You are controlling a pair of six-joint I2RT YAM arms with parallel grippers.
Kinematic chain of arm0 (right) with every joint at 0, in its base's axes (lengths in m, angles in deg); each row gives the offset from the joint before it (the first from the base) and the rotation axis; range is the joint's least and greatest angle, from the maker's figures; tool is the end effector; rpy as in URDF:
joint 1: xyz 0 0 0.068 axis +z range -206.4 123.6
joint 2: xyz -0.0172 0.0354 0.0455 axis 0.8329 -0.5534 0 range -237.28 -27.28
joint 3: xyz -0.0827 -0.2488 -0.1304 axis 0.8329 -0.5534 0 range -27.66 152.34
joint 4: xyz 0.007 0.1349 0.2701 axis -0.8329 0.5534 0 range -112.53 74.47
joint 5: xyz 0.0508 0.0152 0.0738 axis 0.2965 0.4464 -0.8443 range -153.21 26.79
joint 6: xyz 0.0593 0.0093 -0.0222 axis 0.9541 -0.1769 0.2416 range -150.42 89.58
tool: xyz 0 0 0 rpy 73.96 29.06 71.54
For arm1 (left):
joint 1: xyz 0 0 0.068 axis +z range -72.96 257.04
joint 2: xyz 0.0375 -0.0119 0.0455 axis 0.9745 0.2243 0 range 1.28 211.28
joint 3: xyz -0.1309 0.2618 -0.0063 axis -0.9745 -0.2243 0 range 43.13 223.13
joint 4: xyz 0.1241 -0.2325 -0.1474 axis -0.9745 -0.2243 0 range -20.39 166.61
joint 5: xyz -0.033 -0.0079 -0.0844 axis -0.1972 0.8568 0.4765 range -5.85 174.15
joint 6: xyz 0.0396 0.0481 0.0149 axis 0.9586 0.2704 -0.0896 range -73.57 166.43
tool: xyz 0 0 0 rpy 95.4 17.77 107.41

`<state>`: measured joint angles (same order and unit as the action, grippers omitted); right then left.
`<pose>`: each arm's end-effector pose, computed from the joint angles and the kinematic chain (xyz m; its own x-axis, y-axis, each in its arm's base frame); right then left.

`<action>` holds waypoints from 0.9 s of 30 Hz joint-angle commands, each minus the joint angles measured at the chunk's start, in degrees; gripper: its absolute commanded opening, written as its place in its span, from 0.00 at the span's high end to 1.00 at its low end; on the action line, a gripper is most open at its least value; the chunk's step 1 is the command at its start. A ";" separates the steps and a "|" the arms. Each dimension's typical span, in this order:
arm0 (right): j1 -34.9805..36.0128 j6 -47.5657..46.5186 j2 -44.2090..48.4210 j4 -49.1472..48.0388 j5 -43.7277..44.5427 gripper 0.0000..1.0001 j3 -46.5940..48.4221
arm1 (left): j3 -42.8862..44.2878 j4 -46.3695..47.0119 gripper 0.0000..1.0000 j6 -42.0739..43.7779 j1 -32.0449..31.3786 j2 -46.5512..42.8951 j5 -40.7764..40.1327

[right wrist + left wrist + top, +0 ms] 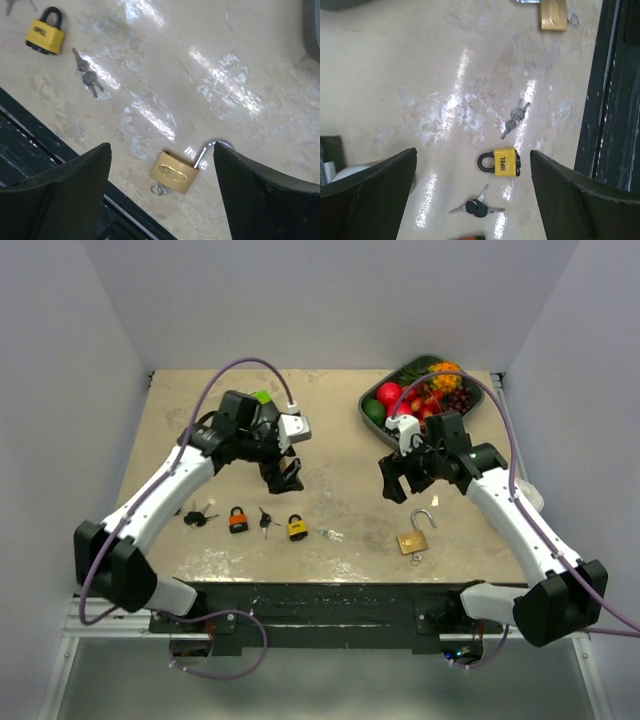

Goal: Lock with the key
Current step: Place the lock at the center of the board, then pick up the lock from the center of the board.

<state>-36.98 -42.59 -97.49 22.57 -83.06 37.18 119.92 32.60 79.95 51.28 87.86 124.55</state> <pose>0.2703 0.1132 0.3211 -0.6023 -0.4223 -0.6774 -0.6582 0.7429 0.1220 0.3129 -0.1868 0.3174 -0.2327 0.5793 -0.7812 0.9647 0.2395 -0.1097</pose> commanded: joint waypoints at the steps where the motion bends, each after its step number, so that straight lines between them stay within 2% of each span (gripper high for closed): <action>1: -0.35 2.22 -0.01 7.38 9.04 0.12 4.25 | -7.09 15.69 0.01 -16.80 3.08 -8.70 -0.76; 5: -0.44 4.07 -2.03 6.93 13.33 0.09 4.51 | -10.69 19.66 0.01 -21.73 5.36 -13.98 -1.03; 7: -0.61 8.79 -4.57 6.23 14.76 0.10 6.17 | -12.45 20.45 0.01 -22.79 6.16 -16.09 -1.11; 11: -0.79 18.92 -7.39 6.40 10.03 0.09 6.80 | -14.91 21.16 0.01 -24.64 7.12 -17.77 -0.94; 15: -0.79 28.58 -6.34 8.41 14.14 0.11 -3.80 | -15.53 20.81 0.01 -24.29 7.30 -19.08 -1.90; 18: -0.70 33.42 -2.92 7.82 16.34 0.03 -11.89 | -15.45 20.46 0.01 -24.20 7.56 -19.44 -2.52; 20: -0.70 35.97 0.94 7.63 19.15 0.01 -13.07 | -15.53 20.80 0.01 -24.64 7.74 -19.70 -2.96; 23: -0.26 38.53 1.30 9.31 22.55 0.01 -15.96 | -15.71 21.77 0.01 -25.60 7.83 -19.70 -3.14; 25: -0.08 40.01 0.61 9.39 25.21 0.01 -16.94 | -15.71 22.47 0.01 -26.31 7.83 -19.44 -3.05; 27: -0.08 40.20 -1.84 8.08 24.17 0.01 -18.42 | -15.45 22.91 0.01 -26.75 7.83 -18.91 -2.52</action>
<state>-37.29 -7.40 -97.38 32.19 -62.74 20.66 104.34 52.05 55.38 58.65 69.42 121.78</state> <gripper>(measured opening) 0.986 0.990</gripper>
